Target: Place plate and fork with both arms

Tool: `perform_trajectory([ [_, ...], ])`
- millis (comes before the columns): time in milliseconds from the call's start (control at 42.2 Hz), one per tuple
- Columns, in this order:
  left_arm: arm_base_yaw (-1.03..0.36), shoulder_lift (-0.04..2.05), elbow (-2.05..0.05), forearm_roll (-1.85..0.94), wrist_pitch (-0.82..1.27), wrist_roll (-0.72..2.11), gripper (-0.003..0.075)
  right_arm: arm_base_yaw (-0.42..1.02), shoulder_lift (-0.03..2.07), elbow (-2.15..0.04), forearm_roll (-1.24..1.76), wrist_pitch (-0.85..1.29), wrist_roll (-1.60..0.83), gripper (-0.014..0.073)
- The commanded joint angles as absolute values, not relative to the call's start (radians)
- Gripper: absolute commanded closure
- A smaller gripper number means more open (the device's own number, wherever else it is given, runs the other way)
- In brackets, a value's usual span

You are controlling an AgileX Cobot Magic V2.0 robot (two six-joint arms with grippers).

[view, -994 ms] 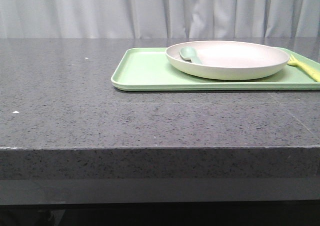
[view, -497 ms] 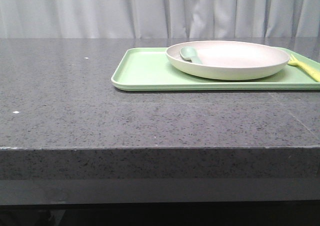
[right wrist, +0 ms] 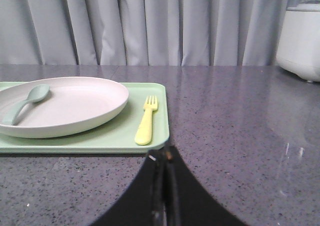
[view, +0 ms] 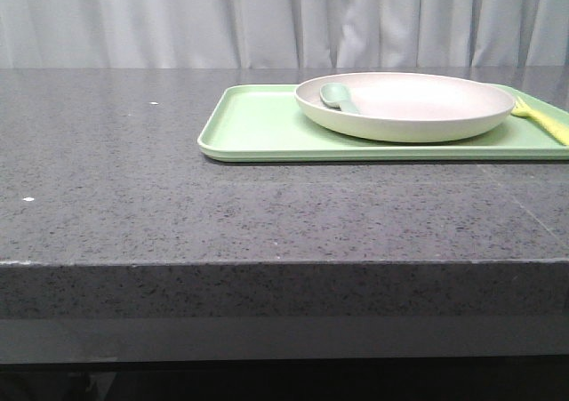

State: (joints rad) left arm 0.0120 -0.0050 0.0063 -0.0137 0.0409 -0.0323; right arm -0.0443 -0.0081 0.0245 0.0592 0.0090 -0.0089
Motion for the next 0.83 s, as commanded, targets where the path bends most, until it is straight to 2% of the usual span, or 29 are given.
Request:
perform_trajectory([
  [0,0.014,-0.025,0.009,-0.015,-0.038,-0.042,0.0738,-0.051,-0.029,0.023,0.062,-0.073,-0.016,0.0662],
  [805,0.014,-0.025,0.009,-0.015,-0.038,-0.042,0.0738,-0.051,-0.029,0.023,0.062,-0.063,-0.016,0.0662],
])
